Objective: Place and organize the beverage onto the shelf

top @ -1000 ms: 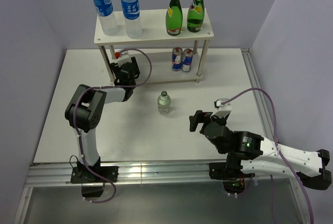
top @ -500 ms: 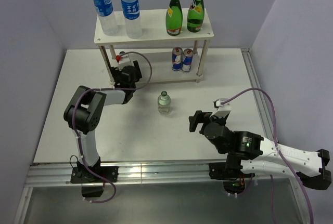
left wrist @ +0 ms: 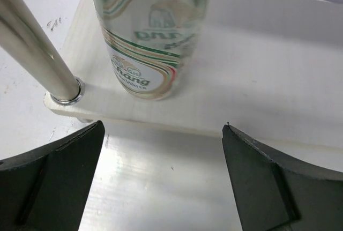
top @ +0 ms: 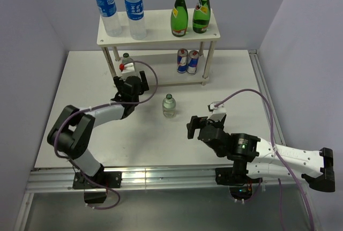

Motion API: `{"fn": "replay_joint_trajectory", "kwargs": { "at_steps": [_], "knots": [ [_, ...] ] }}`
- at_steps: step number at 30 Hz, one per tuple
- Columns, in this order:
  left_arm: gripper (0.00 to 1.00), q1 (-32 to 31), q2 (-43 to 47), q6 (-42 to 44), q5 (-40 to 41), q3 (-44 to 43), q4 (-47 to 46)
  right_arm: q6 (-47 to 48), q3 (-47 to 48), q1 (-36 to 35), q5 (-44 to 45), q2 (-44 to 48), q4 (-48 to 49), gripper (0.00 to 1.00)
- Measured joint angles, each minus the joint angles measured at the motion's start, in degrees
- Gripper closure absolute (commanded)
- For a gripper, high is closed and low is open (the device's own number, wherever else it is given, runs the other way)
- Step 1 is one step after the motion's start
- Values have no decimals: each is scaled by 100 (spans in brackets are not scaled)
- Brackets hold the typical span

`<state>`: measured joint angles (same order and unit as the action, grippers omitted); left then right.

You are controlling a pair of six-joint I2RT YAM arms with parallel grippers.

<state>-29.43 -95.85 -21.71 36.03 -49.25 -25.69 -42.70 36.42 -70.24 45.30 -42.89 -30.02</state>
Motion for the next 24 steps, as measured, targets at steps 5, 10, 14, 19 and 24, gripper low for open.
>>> {"fn": "replay_joint_trajectory", "kwargs": {
  "at_steps": [5, 10, 14, 19, 24],
  "knots": [
    [3, -352, 979, -52, -61, 234, 581, -98, 0, 0, -39, 9, -4, 0],
    [5, -1121, 2284, -160, -179, 922, 1078, -140, 0, 0, -37, 96, -72, 0],
    [4, -1886, 3156, -170, -501, 1679, 1139, -164, 22, 0, -31, 173, -166, 0],
    [3, -2448, 3722, -144, -1078, 2527, 1045, -225, 55, 0, -33, 256, -216, 0],
    [4, -2695, 3329, -87, -1281, 2651, 385, -278, 55, 0, -42, 348, -221, 0]
  ]
}}
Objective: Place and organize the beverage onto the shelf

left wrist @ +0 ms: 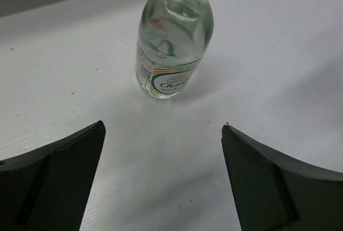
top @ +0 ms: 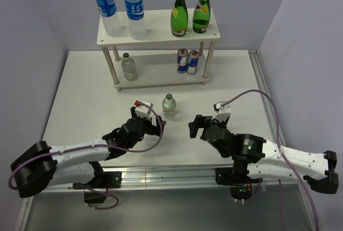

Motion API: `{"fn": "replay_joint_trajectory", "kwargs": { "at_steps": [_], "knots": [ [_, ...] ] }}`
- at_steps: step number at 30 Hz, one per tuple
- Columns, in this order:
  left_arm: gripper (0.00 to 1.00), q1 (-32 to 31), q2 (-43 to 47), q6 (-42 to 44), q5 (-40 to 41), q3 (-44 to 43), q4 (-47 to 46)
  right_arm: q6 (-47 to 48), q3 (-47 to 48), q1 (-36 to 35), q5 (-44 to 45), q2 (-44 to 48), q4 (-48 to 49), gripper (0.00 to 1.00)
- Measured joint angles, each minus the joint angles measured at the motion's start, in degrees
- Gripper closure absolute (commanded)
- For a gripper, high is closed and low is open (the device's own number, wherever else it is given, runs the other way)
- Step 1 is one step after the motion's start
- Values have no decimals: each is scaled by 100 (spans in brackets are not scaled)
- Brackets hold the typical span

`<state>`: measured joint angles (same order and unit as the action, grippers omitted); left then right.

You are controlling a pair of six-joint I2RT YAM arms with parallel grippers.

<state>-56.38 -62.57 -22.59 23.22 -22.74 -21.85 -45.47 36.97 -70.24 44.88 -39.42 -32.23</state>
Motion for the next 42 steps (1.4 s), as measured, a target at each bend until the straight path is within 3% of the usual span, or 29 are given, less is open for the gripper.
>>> {"fn": "replay_joint_trajectory", "kwargs": {
  "at_steps": [10, 22, 26, 28, 31, 32, 34, 35, 42],
  "knots": [
    [4, -199, -2295, 304, 396, -105, -1867, -33, 0, 0, -61, 170, -9, 0],
    [7, -103, -4109, 750, 1034, -1578, -2990, -31, -50, 0, -146, 203, -55, 0],
    [27, 68, -4509, 741, 1080, -1838, -3145, -9, -101, 0, -155, 297, -122, 0],
    [31, 177, -4688, 748, 1075, -1969, -3213, -2, -101, 0, -155, 341, -125, 0],
    [51, 323, -4839, 758, 1104, -2120, -3305, 24, -101, 0, -157, 367, -122, 0],
    [76, 380, -4887, 752, 1108, -2173, -3333, 37, -103, 0, -160, 372, -122, 0],
    [95, 481, -4959, 750, 1113, -2277, -3331, 44, -103, 0, -164, 372, -122, 0],
    [100, 518, -4979, 750, 1119, -2321, -3314, 48, -103, 0, -166, 372, -120, 0],
    [100, 719, -4769, 822, 1198, -2317, -2868, 79, -175, 0, -168, 431, -98, 0]
  ]
}}
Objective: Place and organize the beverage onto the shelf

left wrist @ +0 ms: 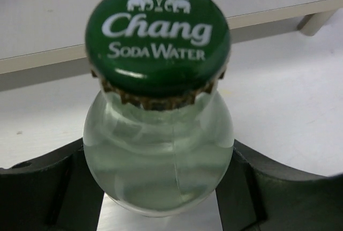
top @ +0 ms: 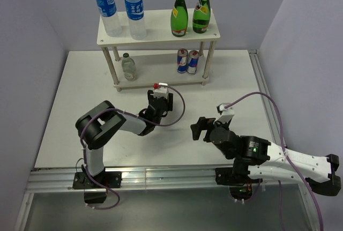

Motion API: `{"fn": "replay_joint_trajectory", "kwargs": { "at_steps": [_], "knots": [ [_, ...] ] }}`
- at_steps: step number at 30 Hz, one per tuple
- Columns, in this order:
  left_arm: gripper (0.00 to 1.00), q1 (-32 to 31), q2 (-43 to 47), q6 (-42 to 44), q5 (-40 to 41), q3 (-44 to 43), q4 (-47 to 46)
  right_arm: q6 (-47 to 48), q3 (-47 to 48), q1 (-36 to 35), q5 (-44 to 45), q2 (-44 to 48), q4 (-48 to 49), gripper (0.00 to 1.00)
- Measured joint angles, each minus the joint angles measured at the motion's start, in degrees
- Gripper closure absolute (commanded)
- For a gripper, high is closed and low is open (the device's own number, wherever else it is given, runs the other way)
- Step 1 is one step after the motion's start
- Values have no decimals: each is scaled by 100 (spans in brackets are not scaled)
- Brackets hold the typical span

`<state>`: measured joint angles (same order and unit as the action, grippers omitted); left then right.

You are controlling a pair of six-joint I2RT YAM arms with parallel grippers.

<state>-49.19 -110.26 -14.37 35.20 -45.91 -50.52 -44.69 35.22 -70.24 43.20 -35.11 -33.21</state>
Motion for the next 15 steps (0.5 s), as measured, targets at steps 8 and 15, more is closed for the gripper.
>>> {"fn": "replay_joint_trajectory", "kwargs": {
  "at_steps": [8, 15],
  "knots": [
    [100, 964, 1014, 15, -256, 103, 1145, 96, -120, 0, -7, 125, 81, 0],
    [100, 1499, 1316, 74, -424, -284, 1530, 131, -149, 0, -22, 162, 195, 0]
  ]
}}
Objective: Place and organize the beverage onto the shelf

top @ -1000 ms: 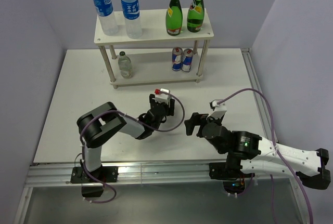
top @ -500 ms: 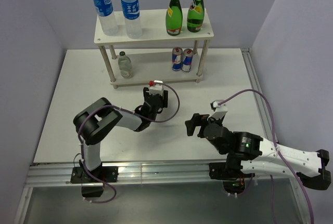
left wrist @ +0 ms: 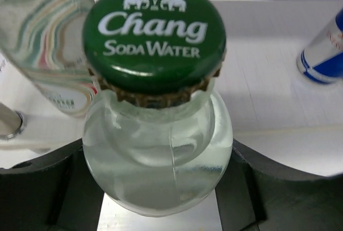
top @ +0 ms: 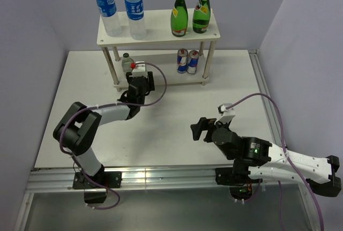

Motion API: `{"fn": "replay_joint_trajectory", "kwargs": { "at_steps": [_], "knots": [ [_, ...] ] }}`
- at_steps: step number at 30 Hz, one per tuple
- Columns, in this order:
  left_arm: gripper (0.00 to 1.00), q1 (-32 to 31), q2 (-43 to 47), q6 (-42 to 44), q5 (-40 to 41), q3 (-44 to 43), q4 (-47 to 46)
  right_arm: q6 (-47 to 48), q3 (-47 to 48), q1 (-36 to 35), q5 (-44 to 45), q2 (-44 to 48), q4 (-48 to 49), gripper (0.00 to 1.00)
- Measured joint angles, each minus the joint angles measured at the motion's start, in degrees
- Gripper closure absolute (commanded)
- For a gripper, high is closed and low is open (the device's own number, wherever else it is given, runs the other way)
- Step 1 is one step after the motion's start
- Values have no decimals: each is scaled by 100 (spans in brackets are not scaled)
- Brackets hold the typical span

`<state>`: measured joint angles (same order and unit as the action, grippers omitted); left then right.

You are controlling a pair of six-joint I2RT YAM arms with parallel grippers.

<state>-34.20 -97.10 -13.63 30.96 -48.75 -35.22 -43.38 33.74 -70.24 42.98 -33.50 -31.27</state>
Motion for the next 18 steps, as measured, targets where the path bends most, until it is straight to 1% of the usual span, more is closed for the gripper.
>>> {"fn": "replay_joint_trajectory", "kwargs": {
  "at_steps": [5, 12, 17, 18],
  "knots": [
    [100, 208, -256, 61, -127, -595, 149, 31, -46, 0, -7, 22, 44, 0],
    [100, 468, -1084, 76, -284, -1567, 382, 83, -46, 0, -46, 68, 63, 0],
    [99, 544, -1399, 87, -330, -1856, 411, 90, -55, 0, -55, 92, 81, 0],
    [98, 562, -1427, 87, -339, -1895, 424, 90, -55, 0, -59, 92, 83, 0]
  ]
}}
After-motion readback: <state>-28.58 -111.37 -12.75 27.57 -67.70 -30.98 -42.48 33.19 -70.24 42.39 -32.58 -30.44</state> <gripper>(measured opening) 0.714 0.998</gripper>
